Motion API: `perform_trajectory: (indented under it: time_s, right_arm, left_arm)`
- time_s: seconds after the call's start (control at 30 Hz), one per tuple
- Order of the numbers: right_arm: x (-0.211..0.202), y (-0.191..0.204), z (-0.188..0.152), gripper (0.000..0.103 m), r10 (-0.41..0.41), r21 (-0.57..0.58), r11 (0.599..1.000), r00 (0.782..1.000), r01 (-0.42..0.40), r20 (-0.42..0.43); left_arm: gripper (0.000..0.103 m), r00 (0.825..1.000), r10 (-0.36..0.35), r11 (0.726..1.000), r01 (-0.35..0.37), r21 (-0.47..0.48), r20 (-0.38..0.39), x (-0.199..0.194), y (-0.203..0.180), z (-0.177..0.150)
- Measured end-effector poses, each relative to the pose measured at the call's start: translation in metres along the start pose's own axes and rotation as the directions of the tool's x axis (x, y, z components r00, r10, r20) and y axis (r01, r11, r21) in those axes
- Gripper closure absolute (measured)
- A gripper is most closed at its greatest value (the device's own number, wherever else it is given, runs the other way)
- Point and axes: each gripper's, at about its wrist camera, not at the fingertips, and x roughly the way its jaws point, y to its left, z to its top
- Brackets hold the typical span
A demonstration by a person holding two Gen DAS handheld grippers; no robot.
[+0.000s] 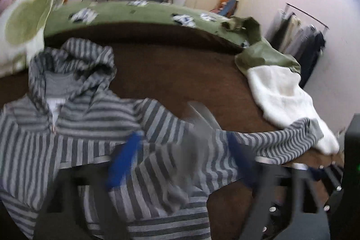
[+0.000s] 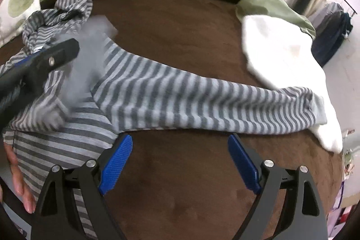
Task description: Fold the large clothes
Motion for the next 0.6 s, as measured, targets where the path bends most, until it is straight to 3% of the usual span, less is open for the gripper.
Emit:
perform_trajectory:
  time_s: [0.1,0.23,0.4,0.47,0.5,0.53,0.6]
  right_arm:
    - [-0.005,-0.009,-0.002,0.016,-0.036,0.002,0.999,0.999,0.036,-0.012]
    - [-0.015,-0.016,-0.002,0.016,-0.07,-0.012,0.997,0.997,0.07,-0.022]
    - [-0.039,0.001,0.018,0.016,0.023,-0.005,1.0,0.999,-0.023,0.033]
    - [-0.036,0.02,0.031,0.032,0.062,-0.022,0.998,0.998,-0.062,0.031]
    - [-0.032,0.03,0.036,0.051,0.081,-0.027,0.996,0.996,-0.08,0.023]
    - [-0.028,0.042,0.042,0.061,0.11,-0.029,0.994,0.994,-0.109,0.016]
    - [-0.021,0.065,0.05,0.073,0.147,-0.037,0.989,0.989,-0.146,0.01]
  left_arm:
    - [0.007,1.0,-0.01,0.999,0.011,0.039,-0.004,-0.007,-0.01,0.004]
    - [0.007,1.0,0.01,1.0,-0.01,-0.005,-0.012,-0.025,0.008,0.008]
    - [0.006,0.984,0.175,0.984,-0.174,0.038,-0.016,-0.062,0.065,0.009]
    - [0.006,0.969,0.241,0.969,-0.239,0.056,-0.046,-0.074,0.099,0.008]
    - [0.006,0.959,0.275,0.961,-0.27,0.064,-0.068,-0.079,0.12,0.007]
    - [0.006,0.95,0.303,0.952,-0.298,0.066,-0.082,-0.084,0.138,0.006]
    - [0.006,0.925,0.366,0.931,-0.361,0.06,-0.099,-0.094,0.175,0.005]
